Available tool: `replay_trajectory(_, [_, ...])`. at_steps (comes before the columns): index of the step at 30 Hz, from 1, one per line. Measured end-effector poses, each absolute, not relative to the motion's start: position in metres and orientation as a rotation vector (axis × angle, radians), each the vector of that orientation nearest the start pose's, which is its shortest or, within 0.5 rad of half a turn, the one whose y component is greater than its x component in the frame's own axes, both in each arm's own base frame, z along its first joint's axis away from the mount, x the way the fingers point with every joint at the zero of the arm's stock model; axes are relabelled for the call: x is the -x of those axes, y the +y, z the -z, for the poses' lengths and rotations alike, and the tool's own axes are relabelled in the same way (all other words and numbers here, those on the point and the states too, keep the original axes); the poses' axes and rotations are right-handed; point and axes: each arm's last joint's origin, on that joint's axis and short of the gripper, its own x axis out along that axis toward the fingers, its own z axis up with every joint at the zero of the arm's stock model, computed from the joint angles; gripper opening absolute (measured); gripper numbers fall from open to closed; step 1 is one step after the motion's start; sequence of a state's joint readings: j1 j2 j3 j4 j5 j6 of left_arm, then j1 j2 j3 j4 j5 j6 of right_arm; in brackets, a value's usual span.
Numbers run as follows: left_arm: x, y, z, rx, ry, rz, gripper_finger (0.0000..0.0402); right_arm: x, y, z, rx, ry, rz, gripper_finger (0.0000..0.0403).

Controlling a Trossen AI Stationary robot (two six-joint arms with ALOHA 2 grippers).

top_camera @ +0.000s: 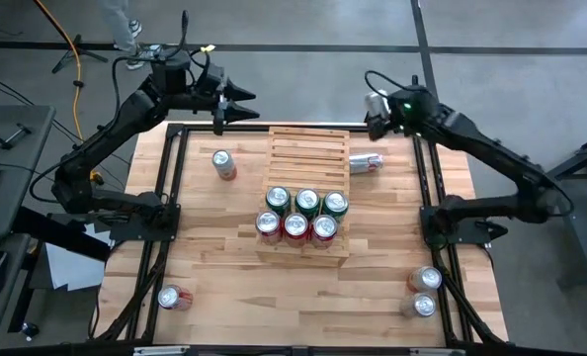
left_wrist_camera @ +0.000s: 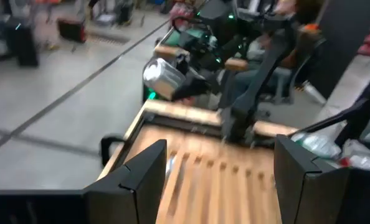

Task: Place canned beverage on shelf
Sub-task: Put the top left red-silver soda can on the shelf

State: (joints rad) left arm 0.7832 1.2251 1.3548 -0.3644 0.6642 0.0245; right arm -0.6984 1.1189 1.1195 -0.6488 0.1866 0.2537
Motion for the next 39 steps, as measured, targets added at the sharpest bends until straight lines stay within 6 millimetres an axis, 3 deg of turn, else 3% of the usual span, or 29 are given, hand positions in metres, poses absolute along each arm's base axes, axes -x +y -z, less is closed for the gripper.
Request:
replay_trajectory(7, [-0.235,0.146,-0.431,0.078,0.027,0.048,0.0223,-0.186,-0.092,-0.387,-0.177,0.457,0.556,0.0283])
replay_trajectory(13, [-0.273,0.131,-0.422,0.04,0.009,0.04,0.0277,-0.218,-0.068,-0.403,0.029,0.48,0.384,0.0283])
replay_trajectory(20, [-0.298,0.121,-0.415,-0.034,0.048,-0.028,0.032,-0.254,-0.07,-0.41,0.169,0.515,0.333,0.0283])
replay_trajectory(29, [-0.31,0.12,-0.4,-0.381,0.165,-0.128,0.0322,-0.291,-0.077,-0.402,0.164,0.56,0.264,0.0283])
replay_trajectory(39, [-0.313,0.122,-0.397,-0.634,0.195,-0.134,0.0322,-0.313,-0.088,-0.397,0.16,0.579,0.277,0.0283])
